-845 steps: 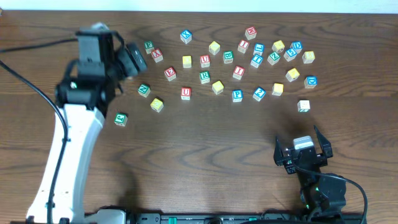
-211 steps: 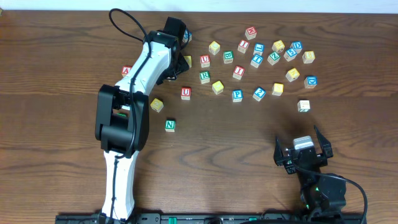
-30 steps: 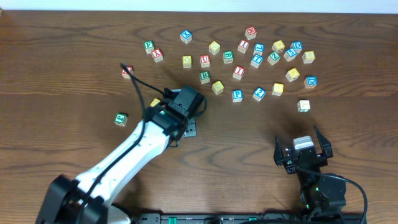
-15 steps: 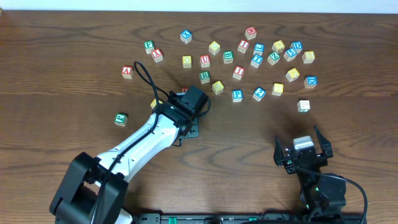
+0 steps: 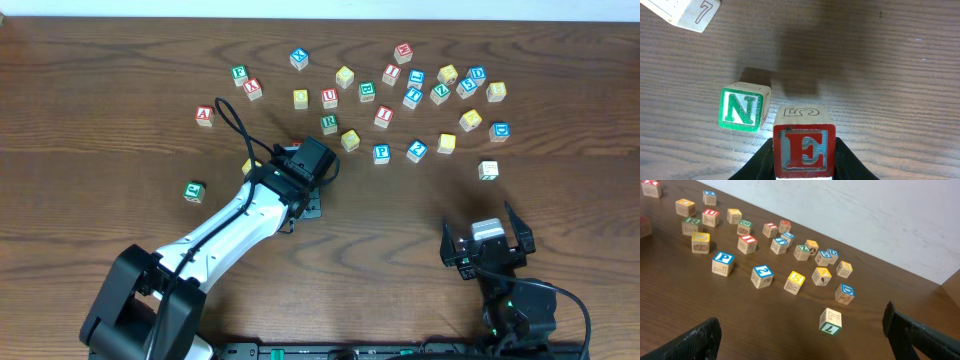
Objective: Spell out NEURIPS
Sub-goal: 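Lower the red E block beside the right of the green N block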
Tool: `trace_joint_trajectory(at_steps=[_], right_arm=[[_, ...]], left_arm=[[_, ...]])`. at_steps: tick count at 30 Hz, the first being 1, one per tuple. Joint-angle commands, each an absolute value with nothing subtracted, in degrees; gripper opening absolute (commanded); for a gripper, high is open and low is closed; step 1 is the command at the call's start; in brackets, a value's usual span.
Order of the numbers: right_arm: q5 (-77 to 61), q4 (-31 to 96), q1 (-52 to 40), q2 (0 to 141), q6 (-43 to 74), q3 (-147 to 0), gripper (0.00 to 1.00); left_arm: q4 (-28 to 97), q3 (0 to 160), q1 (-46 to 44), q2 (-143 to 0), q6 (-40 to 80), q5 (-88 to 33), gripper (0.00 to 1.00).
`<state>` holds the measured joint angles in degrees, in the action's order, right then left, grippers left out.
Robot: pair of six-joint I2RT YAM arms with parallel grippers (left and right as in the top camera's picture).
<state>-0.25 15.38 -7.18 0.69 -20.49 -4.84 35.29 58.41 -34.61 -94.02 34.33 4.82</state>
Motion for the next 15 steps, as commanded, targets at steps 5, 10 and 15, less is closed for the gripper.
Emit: trace_joint_trajectory(at_steps=[5, 10, 15], right_arm=[[-0.36, 15.51, -6.42, 0.32, -19.77, -4.73, 0.99], [-0.36, 15.51, -6.42, 0.32, -19.77, -4.73, 0.99], [-0.36, 15.51, -6.42, 0.32, -19.77, -4.73, 0.99]], left_arm=[[33.89, 56.80, -34.70, -96.57, 34.59, 4.93, 0.09], [33.17, 56.80, -34.70, -98.06, 34.59, 4.93, 0.09], [32.97, 56.80, -34.70, -98.19, 34.57, 4.95, 0.09]])
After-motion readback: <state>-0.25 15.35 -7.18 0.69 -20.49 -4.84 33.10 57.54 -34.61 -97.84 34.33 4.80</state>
